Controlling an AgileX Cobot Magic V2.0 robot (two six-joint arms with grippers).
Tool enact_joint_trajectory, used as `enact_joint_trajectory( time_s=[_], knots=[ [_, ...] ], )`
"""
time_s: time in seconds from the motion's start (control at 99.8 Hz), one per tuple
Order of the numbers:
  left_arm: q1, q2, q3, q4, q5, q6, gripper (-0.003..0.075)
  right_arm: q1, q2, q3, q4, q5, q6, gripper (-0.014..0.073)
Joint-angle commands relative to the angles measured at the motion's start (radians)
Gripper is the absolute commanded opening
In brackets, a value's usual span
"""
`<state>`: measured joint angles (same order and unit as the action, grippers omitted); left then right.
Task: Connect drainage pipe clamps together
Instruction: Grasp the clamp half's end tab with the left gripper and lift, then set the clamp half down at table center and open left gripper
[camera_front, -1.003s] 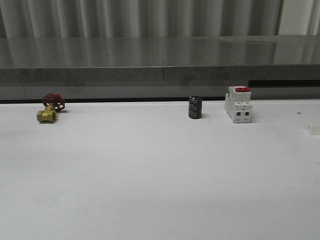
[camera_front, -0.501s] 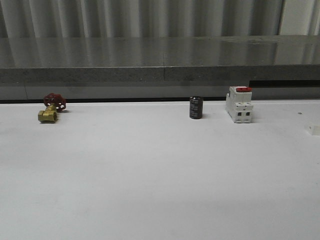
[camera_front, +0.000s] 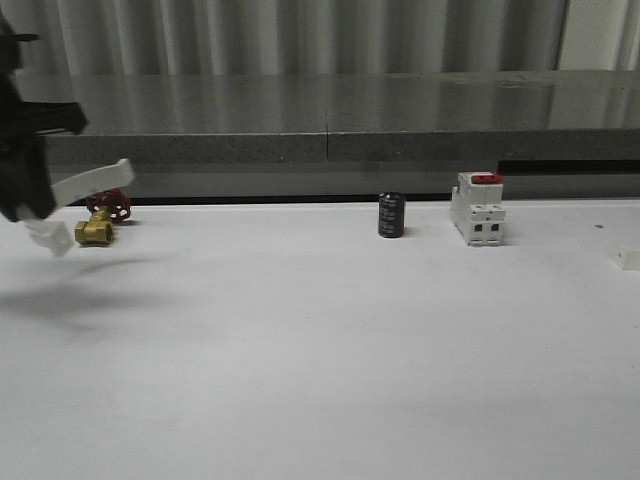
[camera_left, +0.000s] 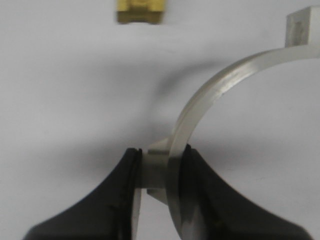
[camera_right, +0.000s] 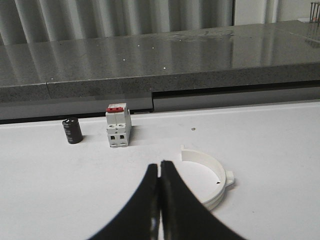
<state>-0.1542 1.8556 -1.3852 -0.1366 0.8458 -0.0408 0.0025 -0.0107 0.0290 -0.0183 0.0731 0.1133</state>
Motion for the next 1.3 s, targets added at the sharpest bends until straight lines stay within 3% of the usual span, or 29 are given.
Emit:
enact_joint_trajectory(
  time_s=[0.0,0.15,0.361,0.481,0.932,1.033,1.293],
  knots=[
    [-0.09,-0.049,-0.019,0.037,-0.069,-0.101,-0.002,-0.006,-0.019,-0.02,0.005,-0.082,0.0,-0.0067],
    [-0.208,-0.012,-0.021,0.087,-0.115,-0.216,-0.002,-0.006,-0.019,-0.02,0.005,-0.082,0.0,-0.0067],
    [-0.286,0.07,-0.036,0.105,-0.117,-0.279,-0.002,-0.006,-0.019,-0.02,0.005,-0.082,0.0,-0.0067],
    [-0.294,0.098,-0.036,0.146,-0.125,-0.345,-0.002,-0.006,-0.019,-0.02,0.005,-0.082,0.0,-0.0067],
    [-0.294,0.119,-0.036,0.148,-0.146,-0.347,-0.0013,-0.006,-0.019,-0.02,0.005,-0.082,0.0,-0.0067],
    [-0.294,0.119,-0.036,0.148,-0.148,-0.347,0.0051,-0.006,-0.019,-0.02,0.005,-0.082,0.0,-0.0067],
    [-0.294,0.119,-0.036,0.148,-0.148,-0.347,0.0346,-0.006,-0.019,-0.02,0.005,-0.082,0.0,-0.0067]
  ],
)
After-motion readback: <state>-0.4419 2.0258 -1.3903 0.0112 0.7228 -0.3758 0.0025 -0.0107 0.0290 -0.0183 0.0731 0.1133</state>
